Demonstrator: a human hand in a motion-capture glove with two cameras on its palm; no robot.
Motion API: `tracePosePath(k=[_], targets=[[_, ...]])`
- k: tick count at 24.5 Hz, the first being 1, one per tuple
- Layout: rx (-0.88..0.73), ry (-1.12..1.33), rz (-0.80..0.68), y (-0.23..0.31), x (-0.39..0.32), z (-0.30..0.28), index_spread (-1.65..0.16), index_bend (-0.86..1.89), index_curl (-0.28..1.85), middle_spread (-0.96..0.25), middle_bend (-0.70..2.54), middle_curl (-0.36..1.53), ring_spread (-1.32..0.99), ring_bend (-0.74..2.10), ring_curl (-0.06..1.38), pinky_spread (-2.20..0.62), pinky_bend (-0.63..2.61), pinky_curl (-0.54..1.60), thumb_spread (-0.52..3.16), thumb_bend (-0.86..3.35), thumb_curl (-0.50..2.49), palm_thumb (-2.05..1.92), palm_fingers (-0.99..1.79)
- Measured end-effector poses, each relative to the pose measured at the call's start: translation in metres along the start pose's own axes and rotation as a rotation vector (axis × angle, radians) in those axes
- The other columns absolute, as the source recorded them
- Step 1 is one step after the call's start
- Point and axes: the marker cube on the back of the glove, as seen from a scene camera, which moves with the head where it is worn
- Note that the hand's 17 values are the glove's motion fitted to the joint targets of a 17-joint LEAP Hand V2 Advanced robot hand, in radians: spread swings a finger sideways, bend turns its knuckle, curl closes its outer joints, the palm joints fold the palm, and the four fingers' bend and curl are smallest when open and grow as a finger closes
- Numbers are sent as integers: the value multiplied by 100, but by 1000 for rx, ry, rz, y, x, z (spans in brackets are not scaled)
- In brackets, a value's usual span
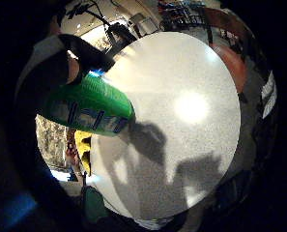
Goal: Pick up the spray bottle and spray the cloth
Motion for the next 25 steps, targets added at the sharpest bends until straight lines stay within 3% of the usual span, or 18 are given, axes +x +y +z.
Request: tracePosePath(k=[8,13,21,25], targets=[[71,-47,-30,10,0,-7,-21,22,30,-9,34,47,-10,57,43,-11,59,31,77,4,50,113,122],[68,-85,-33,13,3,-6,-20,23,35,-10,34,50,-13,58,47,-24,59,32,56,2,55,117,122],[16,-79,-26,9,2,-7,-20,20,39,-8,30,50,-8,40,44,-5,51,32,60,-3,57,114,97],[-80,-55,-16,9,1,-3,-26,11,38,-3,20,47,-2,29,41,9,58,35,73,-6,53,104,63]])
